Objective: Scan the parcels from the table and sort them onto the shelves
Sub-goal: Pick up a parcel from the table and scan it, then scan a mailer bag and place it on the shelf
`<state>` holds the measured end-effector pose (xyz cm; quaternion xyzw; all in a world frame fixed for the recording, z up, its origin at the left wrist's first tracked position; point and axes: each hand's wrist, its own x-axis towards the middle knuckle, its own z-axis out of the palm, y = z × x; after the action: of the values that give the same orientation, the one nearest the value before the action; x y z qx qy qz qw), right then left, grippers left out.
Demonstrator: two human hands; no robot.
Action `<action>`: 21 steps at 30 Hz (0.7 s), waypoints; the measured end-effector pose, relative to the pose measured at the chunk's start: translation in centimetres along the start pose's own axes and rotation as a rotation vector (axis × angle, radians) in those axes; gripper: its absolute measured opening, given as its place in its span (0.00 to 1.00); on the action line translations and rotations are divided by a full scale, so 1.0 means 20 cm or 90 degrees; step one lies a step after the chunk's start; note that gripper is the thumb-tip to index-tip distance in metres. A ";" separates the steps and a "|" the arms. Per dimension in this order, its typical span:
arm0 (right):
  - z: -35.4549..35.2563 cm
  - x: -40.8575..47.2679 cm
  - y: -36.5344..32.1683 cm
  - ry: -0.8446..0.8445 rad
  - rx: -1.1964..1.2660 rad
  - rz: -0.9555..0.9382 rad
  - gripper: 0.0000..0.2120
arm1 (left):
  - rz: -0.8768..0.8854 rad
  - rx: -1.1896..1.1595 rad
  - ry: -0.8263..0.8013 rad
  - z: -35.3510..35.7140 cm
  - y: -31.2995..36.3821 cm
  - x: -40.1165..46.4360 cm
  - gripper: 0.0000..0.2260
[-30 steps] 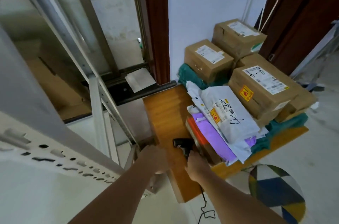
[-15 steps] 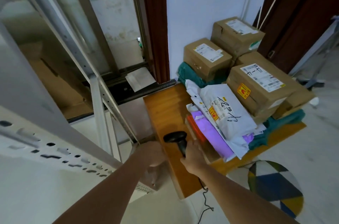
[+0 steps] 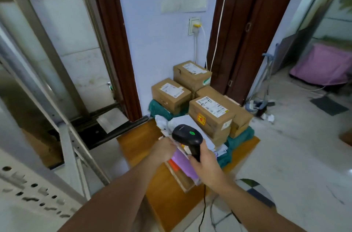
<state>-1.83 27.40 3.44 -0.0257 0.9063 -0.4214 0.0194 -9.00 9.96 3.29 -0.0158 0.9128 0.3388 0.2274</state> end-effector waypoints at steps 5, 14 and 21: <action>-0.12 -0.12 0.15 0.148 0.068 0.042 0.20 | -0.170 -0.246 0.011 0.19 0.29 0.11 0.25; -0.22 -0.19 0.27 0.186 0.072 0.086 0.26 | -0.292 -0.407 -0.018 0.42 0.29 0.27 0.53; -0.21 -0.18 0.27 0.205 0.086 0.099 0.25 | -0.258 -0.610 0.030 0.40 0.10 0.31 0.49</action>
<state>1.40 34.35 2.14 0.1132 0.8666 -0.4772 -0.0918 -11.73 17.32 -3.47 -0.3019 0.6390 0.6673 0.2348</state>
